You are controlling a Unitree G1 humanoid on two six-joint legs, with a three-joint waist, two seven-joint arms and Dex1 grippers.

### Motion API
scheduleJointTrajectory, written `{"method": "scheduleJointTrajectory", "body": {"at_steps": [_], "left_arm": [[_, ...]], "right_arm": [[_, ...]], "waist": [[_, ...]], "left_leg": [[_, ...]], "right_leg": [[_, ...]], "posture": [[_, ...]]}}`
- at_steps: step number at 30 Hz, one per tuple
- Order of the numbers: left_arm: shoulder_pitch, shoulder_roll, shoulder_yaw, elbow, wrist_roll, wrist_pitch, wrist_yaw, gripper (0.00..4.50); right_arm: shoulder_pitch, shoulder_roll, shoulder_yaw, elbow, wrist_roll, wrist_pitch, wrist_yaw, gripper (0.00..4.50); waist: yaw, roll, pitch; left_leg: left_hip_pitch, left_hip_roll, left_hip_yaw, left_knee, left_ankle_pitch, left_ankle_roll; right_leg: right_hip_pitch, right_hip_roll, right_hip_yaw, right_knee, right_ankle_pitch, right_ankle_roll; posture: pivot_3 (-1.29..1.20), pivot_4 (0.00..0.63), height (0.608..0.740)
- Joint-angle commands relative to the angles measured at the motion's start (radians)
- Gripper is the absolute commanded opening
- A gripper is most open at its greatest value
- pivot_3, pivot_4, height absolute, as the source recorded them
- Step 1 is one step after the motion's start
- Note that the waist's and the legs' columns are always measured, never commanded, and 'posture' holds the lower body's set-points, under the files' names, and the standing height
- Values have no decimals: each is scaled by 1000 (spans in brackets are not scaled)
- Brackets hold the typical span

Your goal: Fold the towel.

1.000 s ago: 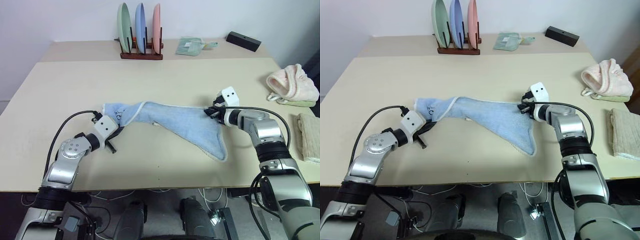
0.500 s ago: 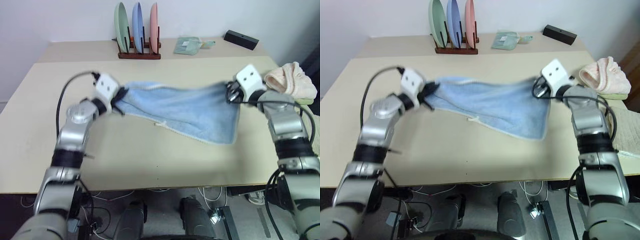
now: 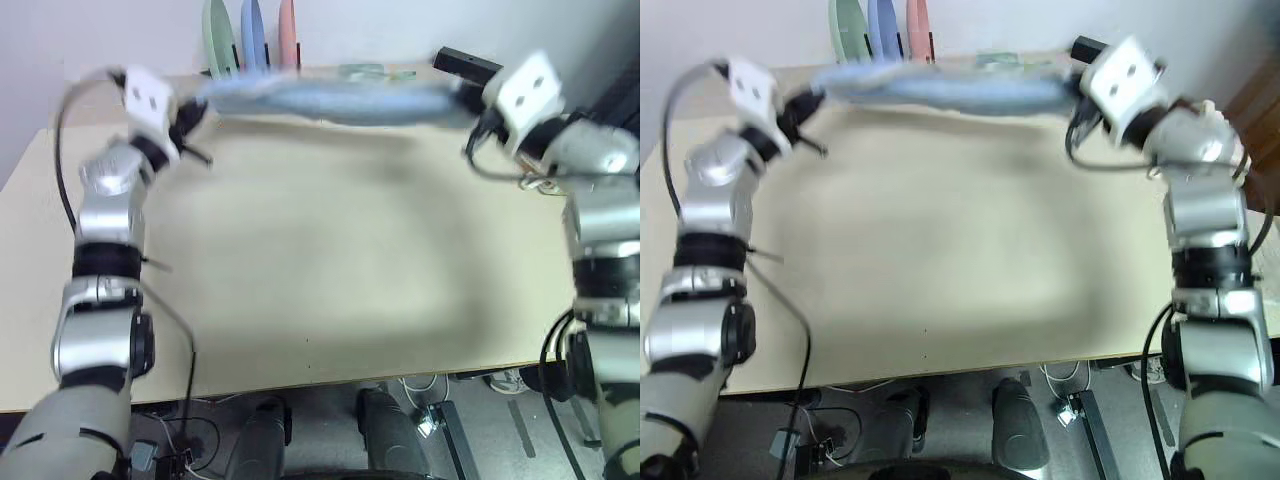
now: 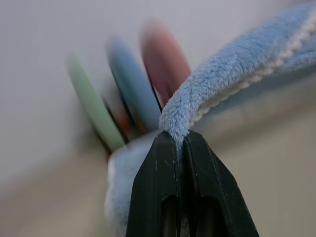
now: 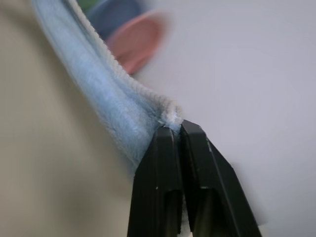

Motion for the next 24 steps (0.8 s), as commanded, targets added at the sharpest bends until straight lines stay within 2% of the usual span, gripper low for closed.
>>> {"method": "scheduleJointTrajectory", "body": {"at_steps": [1,3,7,12,17,20,22,23,24], "left_arm": [[205,70,-4,-313,-79,143,-114,0],[355,98,1,-446,-119,241,-153,0],[533,132,16,-612,-173,380,-166,0],[644,171,7,-721,-195,451,-197,0],[656,182,6,-725,-200,467,-200,0],[635,178,14,-699,-203,478,-193,945],[632,181,13,-694,-200,475,-194,1849],[633,185,12,-694,-197,471,-196,2439],[634,188,11,-696,-195,469,-199,2959]], "right_arm": [[181,-54,-45,-242,100,132,87,67],[315,-84,-57,-330,122,181,122,67],[480,-136,-93,-436,165,254,165,67],[581,-171,-136,-502,203,291,201,67],[589,-169,-139,-491,199,283,199,67],[586,-167,-123,-475,186,278,197,0],[591,-172,-111,-471,175,275,201,637],[595,-174,-105,-469,168,276,203,972],[598,-178,-99,-469,167,282,208,1438]], "waist": [[3,0,1],[7,0,1],[27,0,1],[34,-1,1],[35,-1,1],[36,-1,1],[36,-1,1],[36,-1,1],[36,-1,1]], "left_leg": [[0,0,0,1,0,0],[0,0,-1,1,-1,3],[3,1,0,3,0,2],[20,1,0,1,1,4],[20,1,0,1,1,4],[20,1,0,1,1,4],[20,1,0,1,1,4],[20,1,0,1,1,4],[20,1,0,1,1,4]], "right_leg": [[0,0,0,0,0,0],[0,0,0,1,1,-2],[3,0,0,2,4,-6],[22,1,0,-2,3,-7],[22,1,0,-3,3,-6],[22,1,0,-3,3,-6],[22,1,0,-3,3,-6],[22,1,0,-3,3,-6],[22,1,0,-3,3,-6]], "posture": [[0,150,740],[0,150,740],[0,150,740],[0,150,740],[0,150,740],[0,150,740],[0,150,740],[0,150,740],[0,150,740]]}}
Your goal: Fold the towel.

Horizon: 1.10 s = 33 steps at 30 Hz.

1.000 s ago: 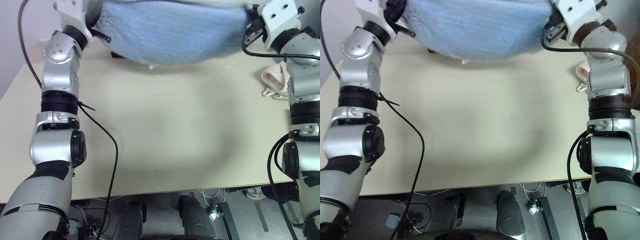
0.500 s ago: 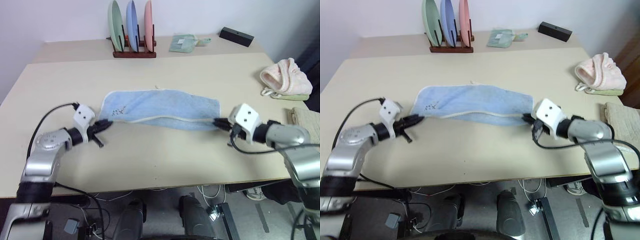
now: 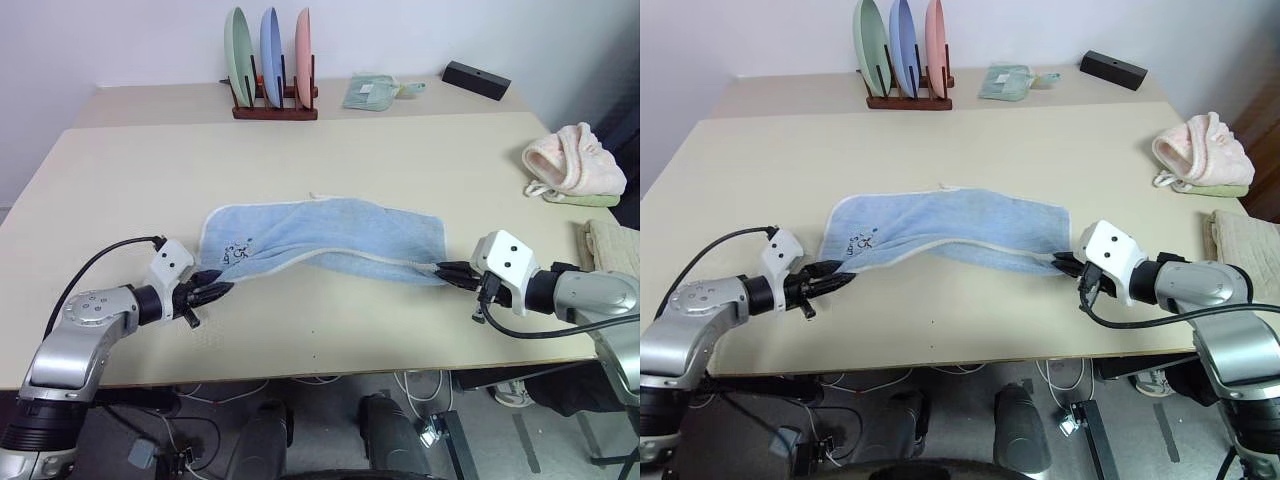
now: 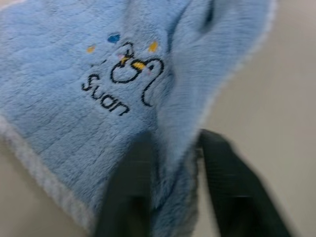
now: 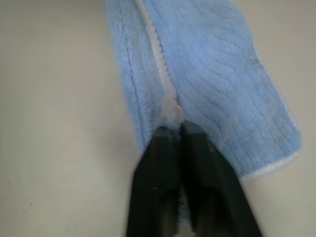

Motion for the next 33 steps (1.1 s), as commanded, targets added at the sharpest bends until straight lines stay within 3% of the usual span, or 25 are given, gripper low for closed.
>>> {"method": "scheduleJointTrajectory", "body": {"at_steps": [1,2,9,17,21,25,30,33], "left_arm": [[-4,26,24,-16,0,-21,-11,3495],[-3,29,22,-19,2,-28,-16,3504],[-18,13,-23,-47,46,-60,22,3504],[-2,-12,-105,-245,16,-12,11,3504],[-84,-82,-254,-244,256,-67,192,3504],[-118,-95,-390,-221,453,-90,272,3504],[-159,-128,-507,-202,616,-64,316,3504],[-159,-129,-506,-191,673,-64,345,3504]], "right_arm": [[12,-22,13,-7,-16,-12,15,1958],[16,-23,16,-6,-22,-17,15,2391],[6,-5,32,10,-55,-41,-11,2391],[-16,0,45,20,-57,-41,-20,2391],[-19,7,54,36,-63,-56,-23,2391],[-29,18,66,50,-69,-67,-29,2391],[-38,35,82,62,-83,-78,-37,2391],[-45,42,90,64,-88,-81,-45,2391]], "waist": [[0,0,0],[0,0,0],[0,0,0],[1,0,0],[18,0,0],[20,0,0],[25,-1,0],[24,0,-1]], "left_leg": [[0,0,0,0,0,0],[0,0,0,0,0,0],[0,0,0,0,0,0],[0,0,0,0,0,0],[0,0,0,0,0,0],[-1,0,1,0,0,0],[-1,0,1,0,0,0],[0,0,1,0,0,0]], "right_leg": [[0,0,0,0,0,0],[0,0,0,0,0,0],[0,0,0,0,0,0],[0,0,0,0,0,0],[0,0,0,-1,0,0],[0,0,0,-2,0,0],[0,0,0,-1,0,0],[1,0,0,-1,0,0]], "posture": [[0,150,740],[0,150,740],[0,150,740],[0,150,740],[0,150,740],[0,150,740],[0,150,740],[0,150,740]]}}
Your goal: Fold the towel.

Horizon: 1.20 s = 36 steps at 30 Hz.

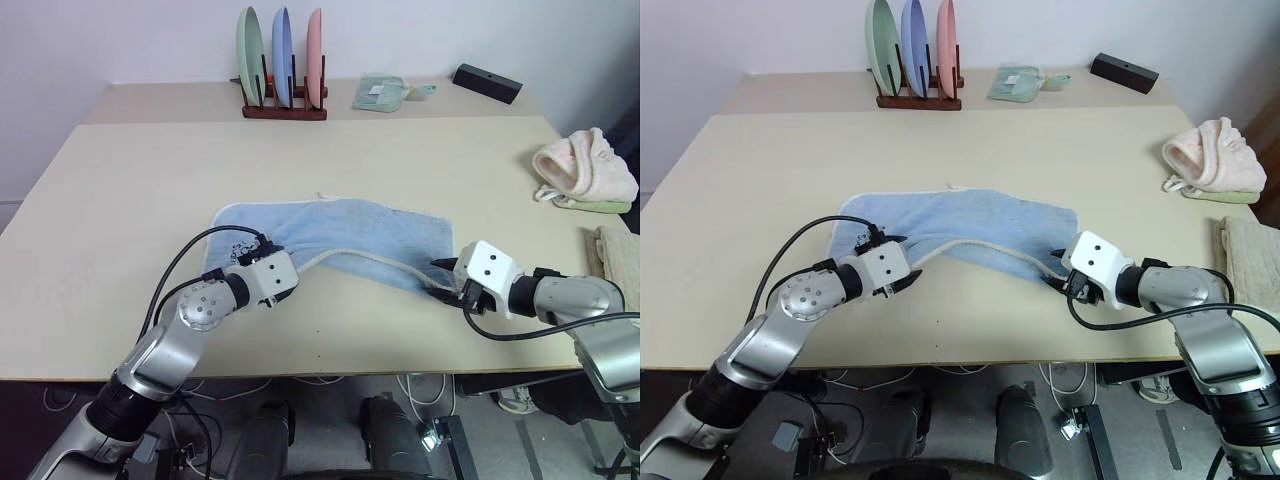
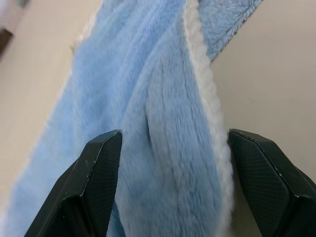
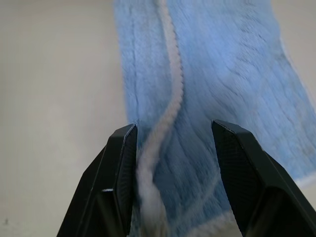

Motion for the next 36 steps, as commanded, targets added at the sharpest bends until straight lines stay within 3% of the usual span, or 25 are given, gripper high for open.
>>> {"method": "scheduleJointTrajectory", "body": {"at_steps": [1,14,30,33,36], "left_arm": [[15,10,-1,21,84,3,34,3504],[120,163,276,155,65,-153,112,3504],[276,234,452,177,-65,-241,-29,3504],[274,237,465,174,-105,-257,-66,2641],[287,231,471,150,-149,-270,-107,1130]], "right_arm": [[-16,10,-11,-9,-4,-17,-13,2391],[-16,20,-2,-17,-10,-15,-22,2391],[-56,22,19,-13,-14,-6,-15,2391],[-63,22,23,-10,-14,-6,-14,2431],[-60,19,25,-18,-15,-5,-16,2431]], "waist": [[-1,0,0],[-8,0,0],[-9,0,0],[-9,0,0],[-8,0,0]], "left_leg": [[0,0,0,0,0,0],[1,1,0,-1,0,0],[1,1,0,-2,0,0],[1,1,0,-2,0,0],[1,1,0,-2,0,0]], "right_leg": [[0,0,0,0,0,0],[-1,1,0,2,0,0],[-2,1,0,1,0,0],[-2,1,0,1,0,0],[-2,0,0,1,0,0]], "posture": [[0,150,740],[0,150,740],[0,150,740],[0,150,740],[0,150,740]]}}
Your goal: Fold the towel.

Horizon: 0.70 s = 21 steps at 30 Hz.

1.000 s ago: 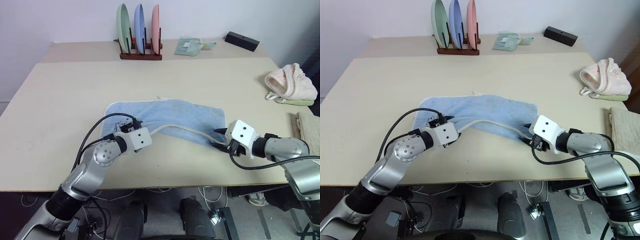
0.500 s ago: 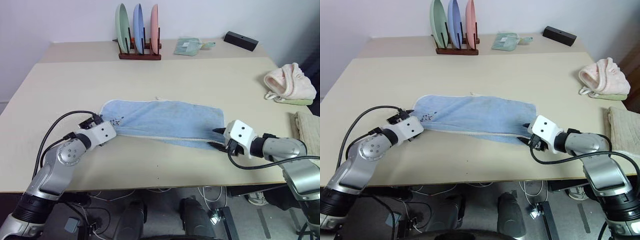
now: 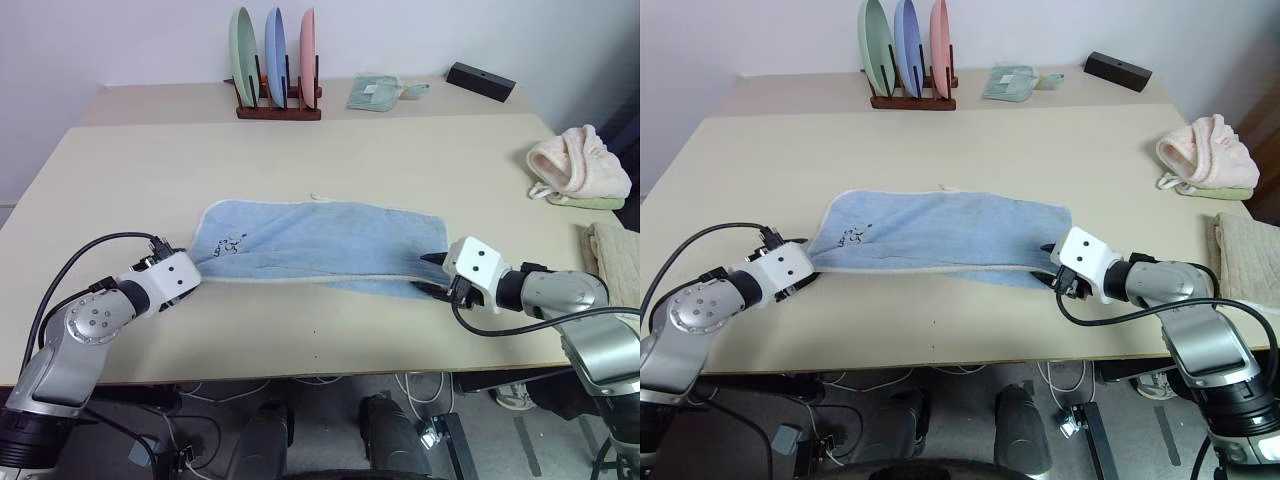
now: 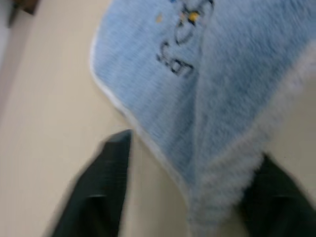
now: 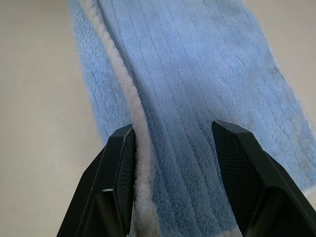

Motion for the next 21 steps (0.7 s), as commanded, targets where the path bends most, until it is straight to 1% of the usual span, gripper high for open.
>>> {"method": "scheduleJointTrajectory", "body": {"at_steps": [1,2,6,10,13,21], "left_arm": [[16,7,30,-31,-51,-19,-47,602],[21,7,30,-36,-63,-17,-60,38],[41,14,34,-47,-98,1,-104,38],[45,20,40,-51,-122,1,-137,38],[38,30,45,-36,-122,-6,-148,38],[31,29,35,-22,-123,-18,-156,38]], "right_arm": [[-10,-9,-16,-22,-4,0,0,2431],[-6,-15,-20,-26,-4,1,2,2431],[30,-64,-64,-74,22,31,33,2431],[79,-138,-110,-136,66,76,99,2431],[100,-194,-110,-150,42,72,127,2431],[99,-194,-59,-155,8,75,119,2431]], "waist": [[2,0,0],[2,0,0],[5,0,0],[6,0,0],[6,0,0],[4,0,0]], "left_leg": [[0,0,0,0,0,0],[0,0,0,0,0,0],[0,0,0,0,0,0],[-1,0,0,0,0,0],[-1,0,0,0,0,0],[-1,0,0,0,0,0]], "right_leg": [[0,0,0,0,0,0],[0,0,0,0,0,0],[0,0,0,0,0,0],[0,0,0,0,0,0],[0,0,0,0,0,0],[0,0,0,-1,0,0]], "posture": [[0,150,740],[0,150,740],[0,150,740],[0,150,740],[0,150,740],[0,150,740]]}}
